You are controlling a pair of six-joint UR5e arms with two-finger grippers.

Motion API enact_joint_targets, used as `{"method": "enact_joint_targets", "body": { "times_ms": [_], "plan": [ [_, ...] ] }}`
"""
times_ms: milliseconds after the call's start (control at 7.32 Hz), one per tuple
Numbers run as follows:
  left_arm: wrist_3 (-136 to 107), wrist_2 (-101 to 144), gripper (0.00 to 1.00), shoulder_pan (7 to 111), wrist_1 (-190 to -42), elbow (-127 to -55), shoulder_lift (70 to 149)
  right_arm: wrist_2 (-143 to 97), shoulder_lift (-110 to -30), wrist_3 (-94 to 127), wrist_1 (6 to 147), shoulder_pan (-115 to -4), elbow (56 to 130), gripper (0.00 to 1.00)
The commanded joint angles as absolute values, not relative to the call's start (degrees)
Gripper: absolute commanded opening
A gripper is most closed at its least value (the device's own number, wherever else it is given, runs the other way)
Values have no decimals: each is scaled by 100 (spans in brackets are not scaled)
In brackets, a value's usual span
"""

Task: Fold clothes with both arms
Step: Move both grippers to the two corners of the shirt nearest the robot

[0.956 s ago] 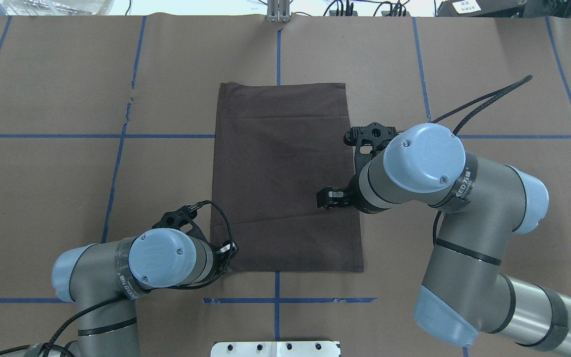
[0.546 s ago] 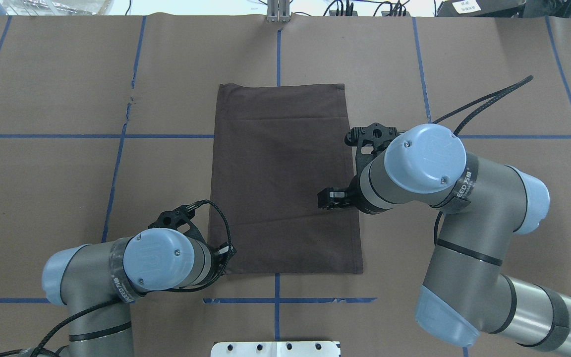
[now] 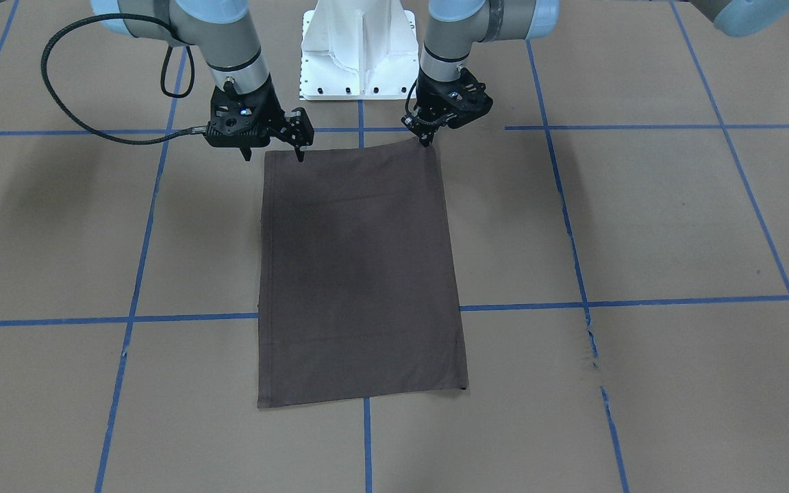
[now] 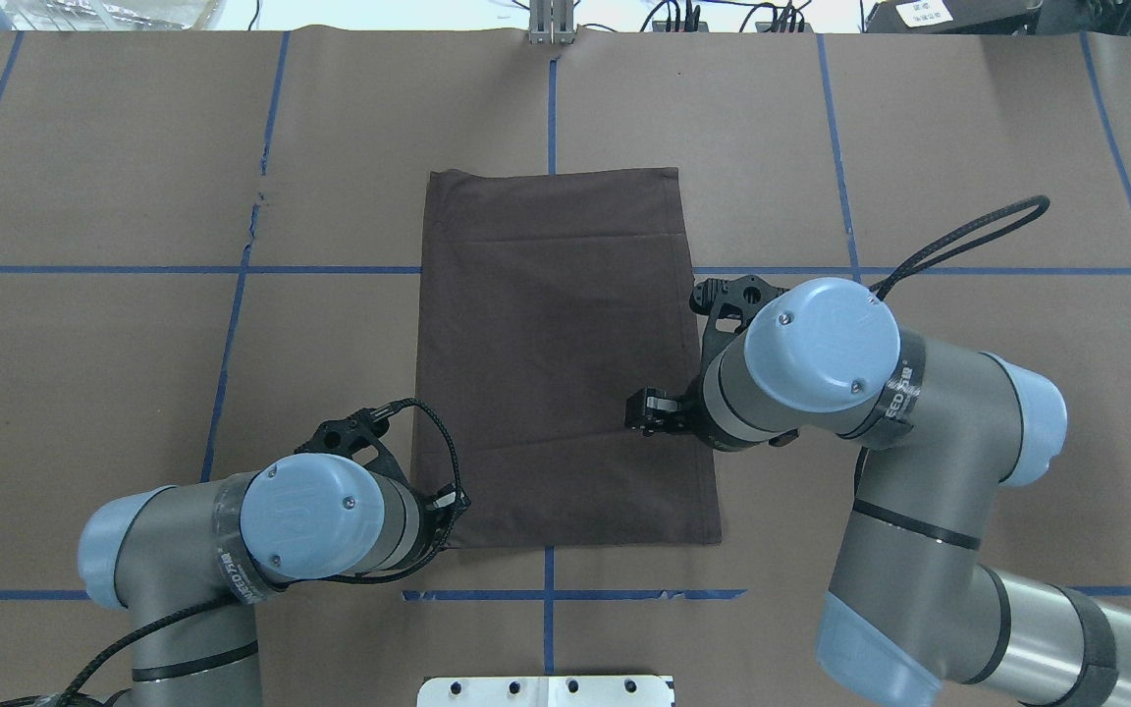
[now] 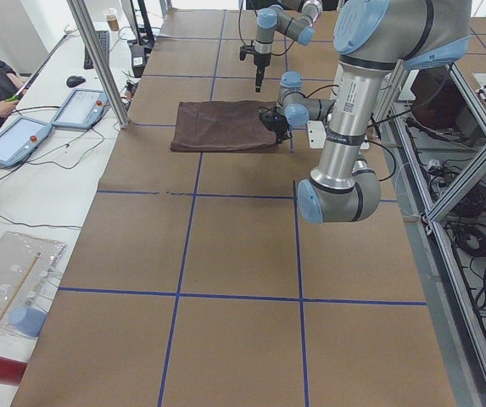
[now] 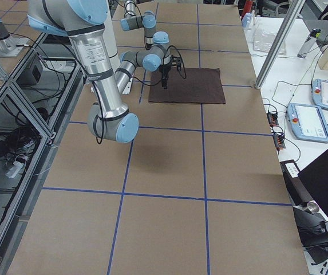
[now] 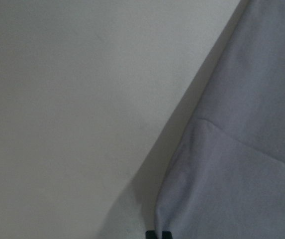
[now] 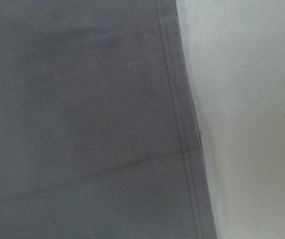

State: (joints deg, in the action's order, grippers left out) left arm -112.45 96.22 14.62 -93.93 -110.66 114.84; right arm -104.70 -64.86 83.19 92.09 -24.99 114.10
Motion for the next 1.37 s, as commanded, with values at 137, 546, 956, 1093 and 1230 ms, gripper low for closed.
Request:
{"method": "enact_joint_targets", "body": {
  "times_ms": [137,546,956,1093,1230],
  "plan": [
    [-11233,9633,0,1459,-9396,-11065,11479,-9918,-6495,10148,8379,-1839,10849,100],
    [-11241,9633,0,1459,-9396,-11065,11487,-9571,-6705,10600,8262,-1652,10591,100],
    [-11241,9633,0,1459,-9396,-11065,11496,-9563,-6864,10608,8262,-1582,10600,100],
    [-11241,9633,0,1459,-9396,-11065,11496,-9563,-6882,10608,8262,-1582,10600,100],
    [-11241,9633,0,1459,-9396,-11065,11496,-9571,-6899,10608,8262,-1565,10600,100]
  ]
}}
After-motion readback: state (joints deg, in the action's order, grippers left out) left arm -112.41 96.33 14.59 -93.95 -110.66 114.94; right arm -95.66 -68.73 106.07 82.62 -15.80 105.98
